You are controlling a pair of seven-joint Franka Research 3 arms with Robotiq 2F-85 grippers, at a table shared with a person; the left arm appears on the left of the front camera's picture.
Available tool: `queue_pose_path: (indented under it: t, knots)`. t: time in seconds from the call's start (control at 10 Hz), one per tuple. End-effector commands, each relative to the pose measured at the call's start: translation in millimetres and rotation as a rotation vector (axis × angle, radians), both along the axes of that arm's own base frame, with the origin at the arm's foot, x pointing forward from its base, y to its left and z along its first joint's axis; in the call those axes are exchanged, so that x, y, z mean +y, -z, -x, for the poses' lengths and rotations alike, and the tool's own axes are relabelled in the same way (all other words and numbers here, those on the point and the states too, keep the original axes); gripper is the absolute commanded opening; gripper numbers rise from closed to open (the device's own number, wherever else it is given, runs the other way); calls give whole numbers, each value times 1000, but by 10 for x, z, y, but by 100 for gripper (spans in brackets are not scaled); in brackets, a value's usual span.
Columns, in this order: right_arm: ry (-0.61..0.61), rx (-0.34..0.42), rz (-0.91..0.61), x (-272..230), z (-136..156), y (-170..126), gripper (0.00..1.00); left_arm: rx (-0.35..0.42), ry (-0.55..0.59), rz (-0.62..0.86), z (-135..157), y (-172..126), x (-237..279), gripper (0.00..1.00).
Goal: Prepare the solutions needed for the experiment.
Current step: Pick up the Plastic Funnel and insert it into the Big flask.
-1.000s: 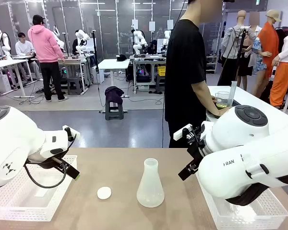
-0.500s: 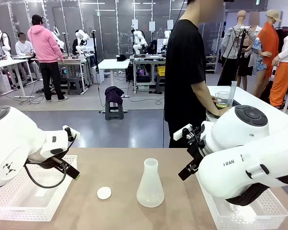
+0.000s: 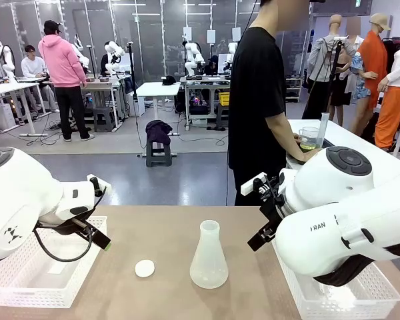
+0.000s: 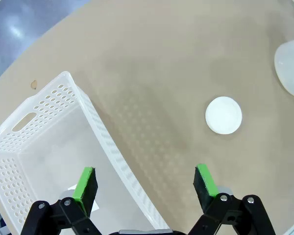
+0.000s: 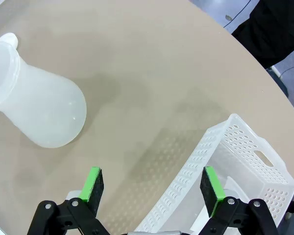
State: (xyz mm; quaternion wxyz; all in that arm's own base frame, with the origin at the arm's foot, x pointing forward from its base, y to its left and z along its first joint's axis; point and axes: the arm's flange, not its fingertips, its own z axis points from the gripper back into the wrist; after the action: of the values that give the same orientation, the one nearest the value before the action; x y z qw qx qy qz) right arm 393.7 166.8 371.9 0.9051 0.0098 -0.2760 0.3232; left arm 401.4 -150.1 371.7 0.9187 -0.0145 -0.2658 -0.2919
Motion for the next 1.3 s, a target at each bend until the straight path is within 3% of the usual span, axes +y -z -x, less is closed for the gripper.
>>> queue_pose_path:
  t: [0.0,0.6,0.9,1.2]
  knots:
    - [2,1,-1,-1,0,0,100,0,0,0,0,0,1,100]
    - [0,0,0,0,0,0,100,0,0,0,0,0,1,100]
    - [61,-41,-67,-111,265,-471,100,15,-23,97,130,-267,191,100]
    - [157,57,-228,-326,429,-912,100,24,-61,260,293,-675,557,100]
